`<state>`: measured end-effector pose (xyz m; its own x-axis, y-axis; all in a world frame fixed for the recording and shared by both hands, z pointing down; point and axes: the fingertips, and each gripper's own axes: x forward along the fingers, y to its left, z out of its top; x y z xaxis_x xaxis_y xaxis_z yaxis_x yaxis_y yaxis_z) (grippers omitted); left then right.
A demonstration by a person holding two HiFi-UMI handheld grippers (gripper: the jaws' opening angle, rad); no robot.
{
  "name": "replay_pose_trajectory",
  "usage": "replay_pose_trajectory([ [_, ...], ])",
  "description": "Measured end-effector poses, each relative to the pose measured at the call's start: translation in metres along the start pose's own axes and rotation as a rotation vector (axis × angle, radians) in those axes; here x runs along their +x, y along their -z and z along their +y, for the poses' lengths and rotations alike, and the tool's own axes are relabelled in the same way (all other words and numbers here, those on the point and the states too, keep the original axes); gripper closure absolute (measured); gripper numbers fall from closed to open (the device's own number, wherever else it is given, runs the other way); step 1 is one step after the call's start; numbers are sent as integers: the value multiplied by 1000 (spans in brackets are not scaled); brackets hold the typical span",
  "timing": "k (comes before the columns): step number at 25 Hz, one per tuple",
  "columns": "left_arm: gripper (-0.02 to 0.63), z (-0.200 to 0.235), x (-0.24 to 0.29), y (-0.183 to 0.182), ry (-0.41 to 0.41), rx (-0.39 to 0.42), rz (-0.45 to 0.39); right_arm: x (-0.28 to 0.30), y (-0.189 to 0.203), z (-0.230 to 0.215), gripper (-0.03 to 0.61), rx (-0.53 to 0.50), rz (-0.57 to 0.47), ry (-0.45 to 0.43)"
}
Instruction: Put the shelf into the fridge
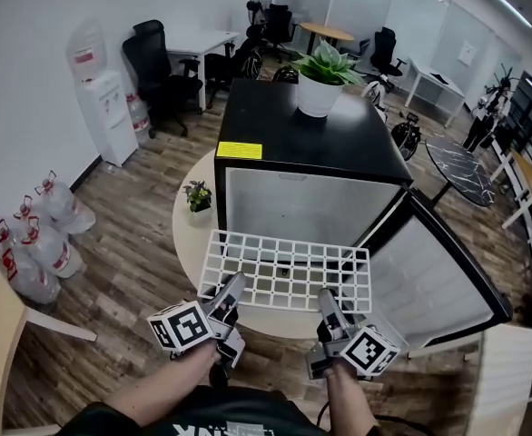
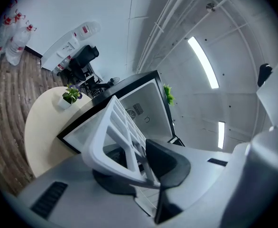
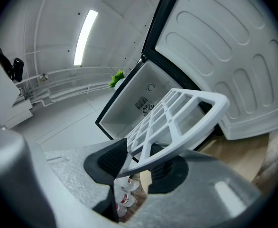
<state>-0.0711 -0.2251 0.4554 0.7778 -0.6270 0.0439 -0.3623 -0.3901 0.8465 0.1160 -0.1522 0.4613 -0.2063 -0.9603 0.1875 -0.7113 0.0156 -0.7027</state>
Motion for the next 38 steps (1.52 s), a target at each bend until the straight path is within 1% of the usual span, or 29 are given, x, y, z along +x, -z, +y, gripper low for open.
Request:
replay_pose_trajectory([
  [3, 537, 10, 6, -2, 4, -6, 27, 6, 5, -5, 451, 11, -9, 23],
  [7, 537, 24, 13, -5, 1, 5, 51, 14, 9, -12, 451, 12, -7, 53],
  [12, 537, 36, 24, 2, -11, -24, 82, 22, 12, -24, 451, -1, 16, 82],
  [19, 537, 50, 44, 13, -54, -44, 80, 39, 7, -49, 451, -1, 61, 59],
  [22, 535, 53, 51, 18, -69, -33, 82, 45, 9, -56, 451, 64, 65, 20],
  [25, 535, 57, 59, 22, -91, -39, 75, 51, 4, -70, 451, 25, 90, 35],
  [28, 535, 59, 62, 25, -104, -52, 57, 58, 4, -72, 449, 63, 102, 1],
  [31, 535, 62, 66, 29, -118, -69, 53, 58, -1, -80, 449, 15, 125, 27],
  [38, 535, 62, 75, 31, -128, -65, 41, 64, -7, -89, 449, 22, 141, 12],
])
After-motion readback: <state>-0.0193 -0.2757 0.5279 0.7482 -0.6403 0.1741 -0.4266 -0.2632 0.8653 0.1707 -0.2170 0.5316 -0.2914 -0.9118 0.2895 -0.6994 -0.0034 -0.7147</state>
